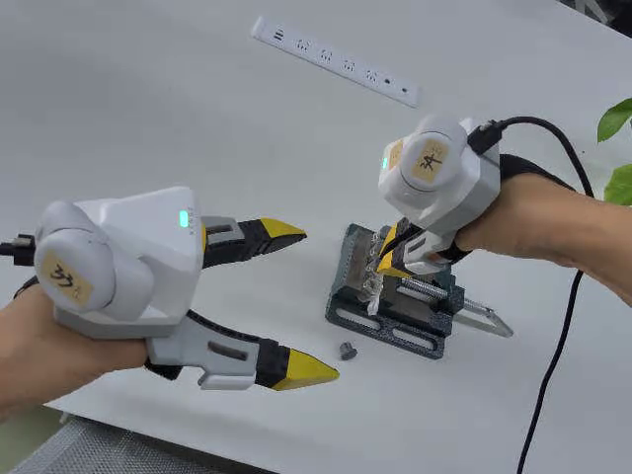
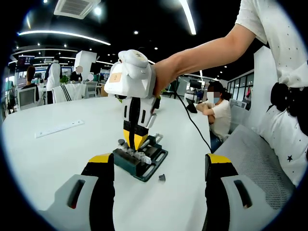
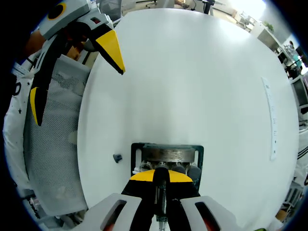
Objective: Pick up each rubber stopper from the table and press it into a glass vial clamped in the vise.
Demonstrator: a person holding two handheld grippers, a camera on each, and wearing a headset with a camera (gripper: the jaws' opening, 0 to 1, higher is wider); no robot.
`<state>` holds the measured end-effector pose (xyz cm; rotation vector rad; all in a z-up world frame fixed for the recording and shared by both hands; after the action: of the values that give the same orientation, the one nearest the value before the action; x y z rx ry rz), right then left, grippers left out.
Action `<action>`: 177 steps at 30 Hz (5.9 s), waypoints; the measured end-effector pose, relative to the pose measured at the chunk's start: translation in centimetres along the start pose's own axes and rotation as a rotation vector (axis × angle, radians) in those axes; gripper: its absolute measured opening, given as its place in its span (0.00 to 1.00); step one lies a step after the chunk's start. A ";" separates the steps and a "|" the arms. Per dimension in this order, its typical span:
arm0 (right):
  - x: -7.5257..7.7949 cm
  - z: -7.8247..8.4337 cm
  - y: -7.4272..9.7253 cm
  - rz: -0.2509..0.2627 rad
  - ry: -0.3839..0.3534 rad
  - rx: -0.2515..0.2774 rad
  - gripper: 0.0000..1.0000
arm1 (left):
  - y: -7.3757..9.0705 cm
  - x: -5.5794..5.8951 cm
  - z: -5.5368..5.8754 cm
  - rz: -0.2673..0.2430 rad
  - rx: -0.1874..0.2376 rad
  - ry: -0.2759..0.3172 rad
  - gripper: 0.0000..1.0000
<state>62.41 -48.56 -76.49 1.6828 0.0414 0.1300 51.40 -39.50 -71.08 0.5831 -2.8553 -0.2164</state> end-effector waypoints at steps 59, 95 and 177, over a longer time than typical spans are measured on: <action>-0.4 0.9 2.6 0.079 -0.103 0.186 0.07 | 1.0 0.7 -1.3 -0.032 -0.051 -0.033 0.76; -6.0 5.4 6.0 0.243 -0.485 0.654 0.32 | 1.9 1.3 -0.3 -0.036 -0.156 -0.038 0.78; -10.7 3.2 -3.1 0.275 -0.670 0.639 0.08 | 1.3 1.9 0.7 0.005 -0.208 -0.023 0.76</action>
<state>52.32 -52.47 -80.54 2.2830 -0.7194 -0.2753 49.03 -38.96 -71.17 0.5334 -2.8075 -0.5147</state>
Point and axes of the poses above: the centre of the closed fingertips' face, and the gripper's own axes: y roughly backward along the fingers, x roughly to its right, z roughly out of its underside, the point moved 4 cm from there along y, roughly backward along the fingers, and after that the axes turned 6 degrees about z, right-handed, at the moved point
